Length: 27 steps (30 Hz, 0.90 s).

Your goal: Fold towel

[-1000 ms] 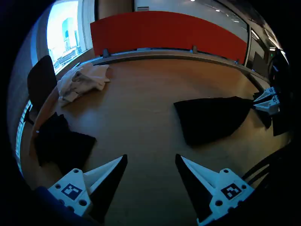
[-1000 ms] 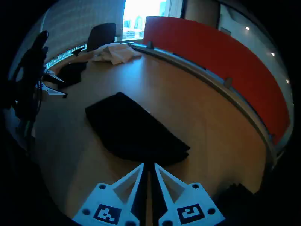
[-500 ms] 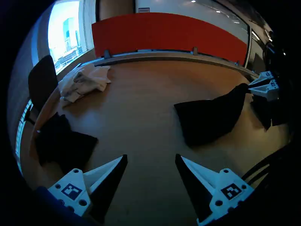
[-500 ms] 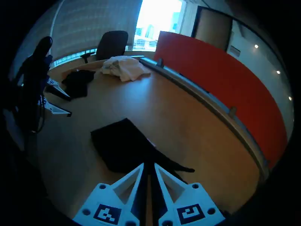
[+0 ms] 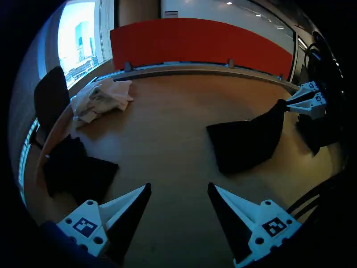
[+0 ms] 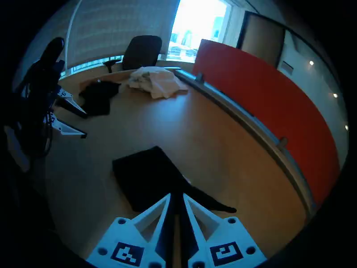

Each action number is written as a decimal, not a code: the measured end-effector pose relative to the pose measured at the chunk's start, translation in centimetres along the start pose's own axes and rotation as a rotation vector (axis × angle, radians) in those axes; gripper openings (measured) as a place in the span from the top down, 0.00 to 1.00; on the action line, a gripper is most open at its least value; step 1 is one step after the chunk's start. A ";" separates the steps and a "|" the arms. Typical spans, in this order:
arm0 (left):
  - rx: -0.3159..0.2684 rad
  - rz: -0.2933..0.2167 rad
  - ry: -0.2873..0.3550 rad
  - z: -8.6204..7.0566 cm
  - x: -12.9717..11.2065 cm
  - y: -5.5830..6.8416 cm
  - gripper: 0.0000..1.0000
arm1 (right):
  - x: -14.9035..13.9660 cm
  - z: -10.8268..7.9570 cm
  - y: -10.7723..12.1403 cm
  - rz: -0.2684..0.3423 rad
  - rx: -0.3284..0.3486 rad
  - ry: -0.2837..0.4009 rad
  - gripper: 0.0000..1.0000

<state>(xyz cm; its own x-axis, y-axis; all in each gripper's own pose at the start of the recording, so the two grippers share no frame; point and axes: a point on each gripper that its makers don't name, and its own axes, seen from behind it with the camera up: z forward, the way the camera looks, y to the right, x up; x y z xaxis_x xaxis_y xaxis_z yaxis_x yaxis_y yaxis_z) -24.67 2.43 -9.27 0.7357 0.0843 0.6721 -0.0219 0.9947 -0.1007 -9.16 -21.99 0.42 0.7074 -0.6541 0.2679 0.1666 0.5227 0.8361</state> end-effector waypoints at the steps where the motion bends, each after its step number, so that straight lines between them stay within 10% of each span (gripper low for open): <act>1: 0.001 0.000 0.002 -0.1 0.0 -0.1 0.06 | 0.3 0.4 -0.3 -0.011 0.009 -0.001 0.95; 27: 0.046 -0.084 0.023 -3.6 -2.0 -2.0 0.06 | -0.1 12.1 -12.1 -0.165 0.288 -0.157 0.95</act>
<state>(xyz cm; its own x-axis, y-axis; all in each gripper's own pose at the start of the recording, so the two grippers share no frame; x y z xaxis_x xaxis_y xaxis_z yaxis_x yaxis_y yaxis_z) -23.62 0.05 -13.06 0.7517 -0.0007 0.6595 0.0101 0.9999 -0.0103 -19.55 -34.90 -3.90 0.5694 -0.8044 0.1695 0.0539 0.2422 0.9687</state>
